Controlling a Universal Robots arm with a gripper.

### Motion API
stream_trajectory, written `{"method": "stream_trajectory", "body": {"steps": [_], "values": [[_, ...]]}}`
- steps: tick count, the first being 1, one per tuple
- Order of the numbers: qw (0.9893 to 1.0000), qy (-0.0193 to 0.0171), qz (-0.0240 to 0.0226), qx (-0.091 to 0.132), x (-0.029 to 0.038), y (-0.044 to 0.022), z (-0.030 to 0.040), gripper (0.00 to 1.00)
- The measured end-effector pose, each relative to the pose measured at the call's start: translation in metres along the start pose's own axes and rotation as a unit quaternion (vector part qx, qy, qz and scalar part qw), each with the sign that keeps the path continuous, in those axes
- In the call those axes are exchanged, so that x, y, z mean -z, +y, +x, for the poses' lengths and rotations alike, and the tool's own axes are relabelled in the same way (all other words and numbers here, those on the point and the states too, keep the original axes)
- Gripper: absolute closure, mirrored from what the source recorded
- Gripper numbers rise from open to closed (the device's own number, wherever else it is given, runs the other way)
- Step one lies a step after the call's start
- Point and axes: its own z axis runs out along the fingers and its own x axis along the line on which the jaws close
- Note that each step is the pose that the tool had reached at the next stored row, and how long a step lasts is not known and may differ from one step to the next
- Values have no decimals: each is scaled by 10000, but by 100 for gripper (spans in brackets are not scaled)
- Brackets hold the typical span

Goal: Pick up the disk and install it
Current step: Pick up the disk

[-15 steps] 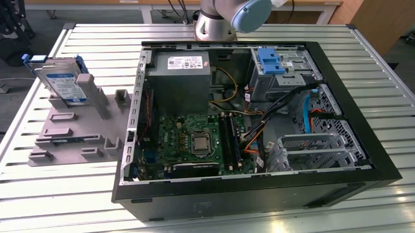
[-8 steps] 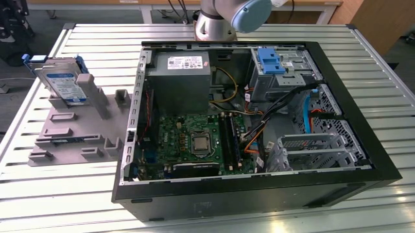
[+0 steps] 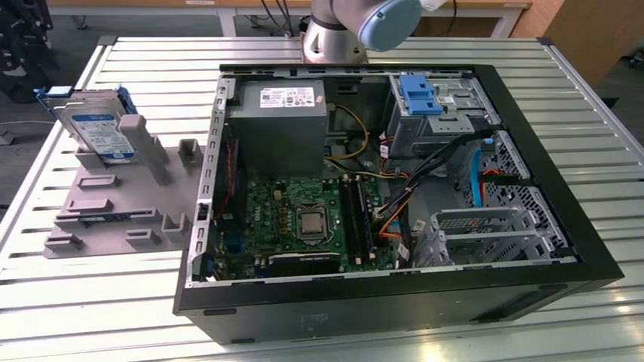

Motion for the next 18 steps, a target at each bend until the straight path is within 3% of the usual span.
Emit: {"method": "stream_trajectory", "body": {"steps": [5,10,18], "values": [[10000,24,57,-1,-58,0,-18,53],[10000,40,63,-1,-62,0,-17,53],[9999,5,137,9,-123,11,-16,45]]}}
